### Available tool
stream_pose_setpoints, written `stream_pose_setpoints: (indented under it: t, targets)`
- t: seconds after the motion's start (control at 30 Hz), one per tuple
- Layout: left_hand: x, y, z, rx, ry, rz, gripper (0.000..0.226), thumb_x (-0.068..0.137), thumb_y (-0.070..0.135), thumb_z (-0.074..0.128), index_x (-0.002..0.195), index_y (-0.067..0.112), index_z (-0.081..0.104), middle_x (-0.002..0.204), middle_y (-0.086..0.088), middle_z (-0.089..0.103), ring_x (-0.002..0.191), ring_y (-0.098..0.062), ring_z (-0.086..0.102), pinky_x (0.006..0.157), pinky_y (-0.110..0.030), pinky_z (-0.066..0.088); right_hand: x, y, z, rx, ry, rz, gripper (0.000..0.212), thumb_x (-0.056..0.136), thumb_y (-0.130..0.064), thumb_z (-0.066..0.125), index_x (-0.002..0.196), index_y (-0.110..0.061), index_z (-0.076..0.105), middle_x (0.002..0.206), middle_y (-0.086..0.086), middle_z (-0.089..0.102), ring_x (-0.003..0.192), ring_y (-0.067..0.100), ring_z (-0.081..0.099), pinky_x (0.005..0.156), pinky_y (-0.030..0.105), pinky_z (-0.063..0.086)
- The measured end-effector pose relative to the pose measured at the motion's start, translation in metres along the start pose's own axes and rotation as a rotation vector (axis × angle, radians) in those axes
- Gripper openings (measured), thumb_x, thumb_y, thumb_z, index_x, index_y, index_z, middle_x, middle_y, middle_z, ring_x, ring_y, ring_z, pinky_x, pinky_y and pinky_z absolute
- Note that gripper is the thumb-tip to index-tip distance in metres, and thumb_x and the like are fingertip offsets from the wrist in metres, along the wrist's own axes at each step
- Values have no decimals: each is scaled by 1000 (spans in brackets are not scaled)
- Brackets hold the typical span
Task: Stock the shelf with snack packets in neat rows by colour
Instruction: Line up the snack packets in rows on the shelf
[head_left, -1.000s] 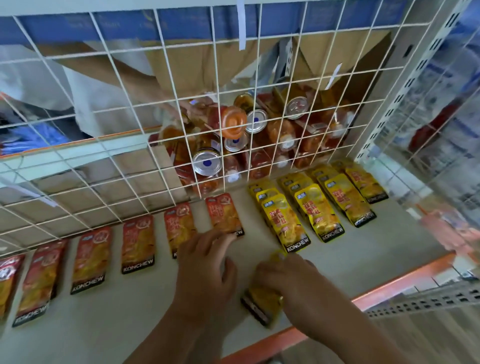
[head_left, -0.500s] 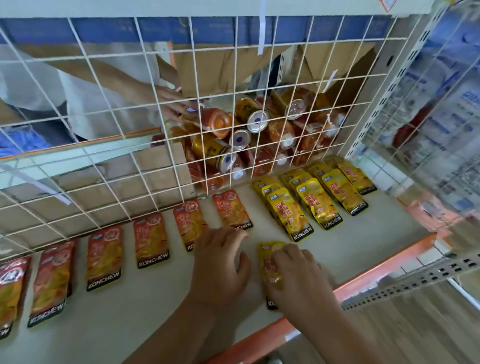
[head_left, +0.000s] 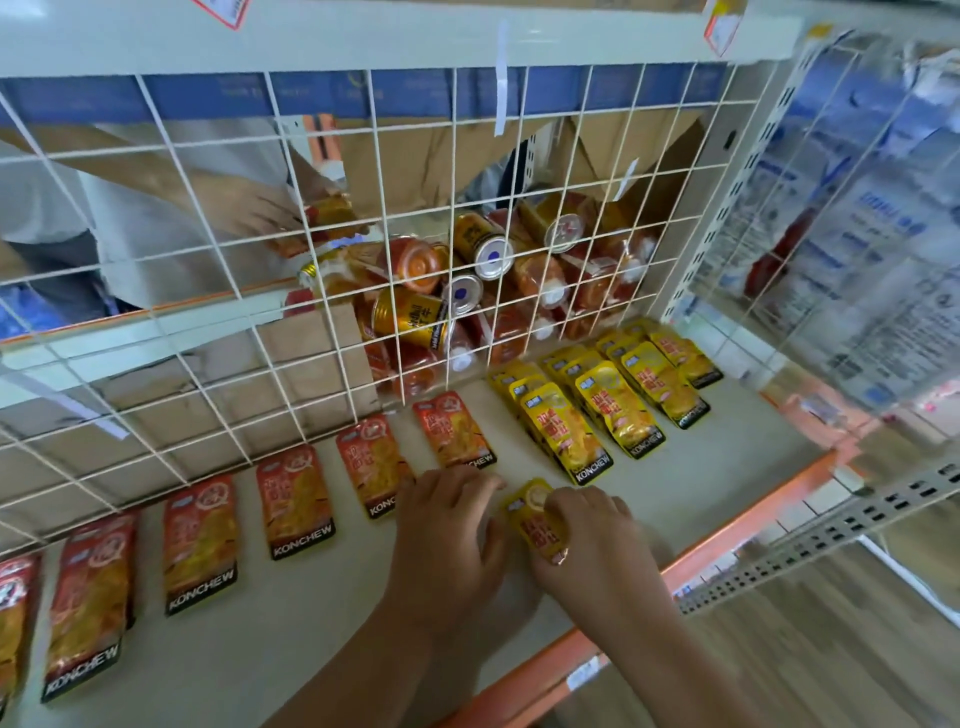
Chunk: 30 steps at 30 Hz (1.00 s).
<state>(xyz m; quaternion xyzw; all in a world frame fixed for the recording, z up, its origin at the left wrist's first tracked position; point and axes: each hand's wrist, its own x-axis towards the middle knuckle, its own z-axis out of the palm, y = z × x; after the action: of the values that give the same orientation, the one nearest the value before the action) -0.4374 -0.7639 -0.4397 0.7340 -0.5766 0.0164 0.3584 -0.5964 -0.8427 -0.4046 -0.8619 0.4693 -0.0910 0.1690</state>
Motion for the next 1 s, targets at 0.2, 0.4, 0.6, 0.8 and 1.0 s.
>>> stream_pose_setpoints:
  t: [0.2,0.4,0.6,0.8,1.0]
  targets:
    - [27,26,22,-15,-8,144,45,85,37,62,128,23,65,124,2,62,114,-28,60,97,-46,42,23,59,-44,146,162,117,45,73,-29,80,116,-23,67,111,-2,65,99,24,56,85,32,43]
    - [69,68,69,-28,-15,195,40,85,37,65,123,24,66,126,1,62,115,-29,58,96,-47,42,76,134,-81,188,240,241,46,78,-26,80,121,-20,65,117,5,64,110,29,55,89,34,42]
    - [96,103,108,-24,-15,225,42,79,29,72,121,25,69,123,1,62,110,-28,59,93,-46,43,138,191,-97,191,234,240,44,82,-32,78,122,-22,62,115,6,63,109,30,58,85,36,44]
    - [96,98,125,52,25,316,37,78,26,75,115,22,71,123,-3,64,106,-30,61,94,-49,44,188,209,-97,153,216,187,44,74,-47,63,115,-34,60,109,0,66,101,26,60,92,46,48]
    - [101,97,127,62,38,315,31,82,27,67,112,23,68,118,-4,67,105,-30,62,90,-49,46,214,215,-94,100,108,169,32,80,-45,62,110,-35,59,104,-4,63,97,24,58,81,44,54]
